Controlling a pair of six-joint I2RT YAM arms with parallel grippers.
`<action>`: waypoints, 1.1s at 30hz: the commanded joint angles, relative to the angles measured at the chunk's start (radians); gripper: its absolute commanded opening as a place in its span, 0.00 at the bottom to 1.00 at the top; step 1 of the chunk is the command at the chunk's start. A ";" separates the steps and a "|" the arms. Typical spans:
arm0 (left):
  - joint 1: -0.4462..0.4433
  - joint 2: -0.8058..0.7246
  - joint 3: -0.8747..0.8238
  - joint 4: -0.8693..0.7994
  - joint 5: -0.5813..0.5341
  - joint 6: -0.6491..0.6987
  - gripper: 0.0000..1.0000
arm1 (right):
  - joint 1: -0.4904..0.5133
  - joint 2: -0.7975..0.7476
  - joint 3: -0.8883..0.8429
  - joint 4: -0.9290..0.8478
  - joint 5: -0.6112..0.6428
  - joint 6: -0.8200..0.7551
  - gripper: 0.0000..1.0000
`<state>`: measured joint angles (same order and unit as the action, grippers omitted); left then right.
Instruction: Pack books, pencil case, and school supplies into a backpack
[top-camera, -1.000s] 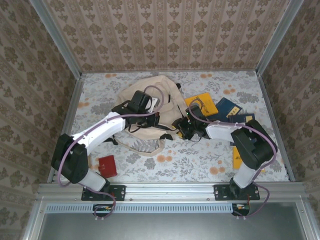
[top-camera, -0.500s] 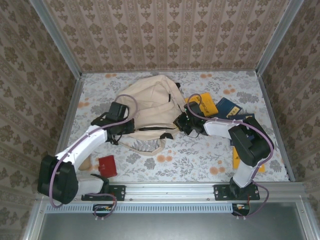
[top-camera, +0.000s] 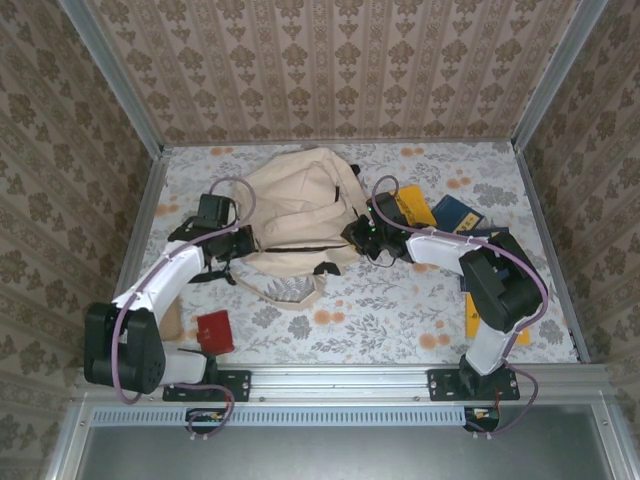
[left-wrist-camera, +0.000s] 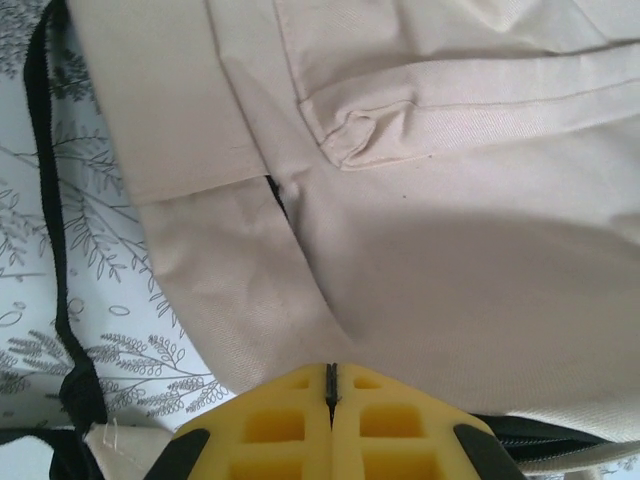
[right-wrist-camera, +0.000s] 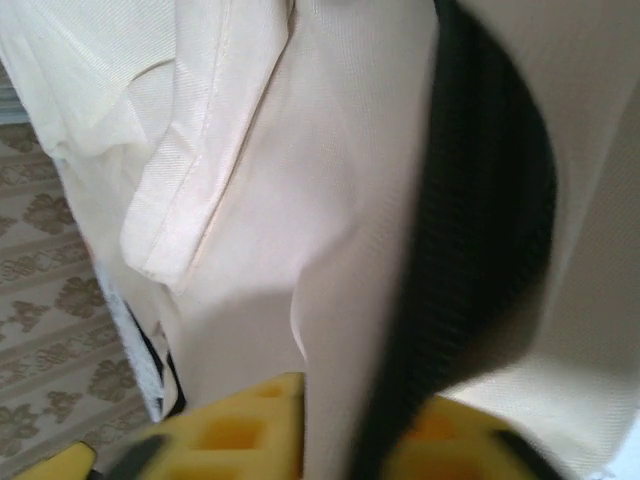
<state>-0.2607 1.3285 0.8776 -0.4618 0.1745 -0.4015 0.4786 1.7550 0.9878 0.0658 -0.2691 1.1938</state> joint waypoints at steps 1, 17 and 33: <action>-0.068 0.016 0.053 0.011 0.033 0.094 0.00 | -0.027 -0.008 0.069 -0.130 -0.005 -0.124 0.47; -0.223 0.117 0.166 0.008 0.022 0.122 0.00 | 0.024 -0.239 -0.025 -0.253 -0.043 -0.020 0.63; -0.241 0.209 0.256 -0.001 0.108 0.201 0.00 | 0.106 -0.114 -0.001 -0.123 -0.078 0.311 0.60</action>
<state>-0.4969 1.5208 1.0985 -0.4637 0.2317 -0.2340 0.5743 1.6161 0.9684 -0.0711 -0.3244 1.4147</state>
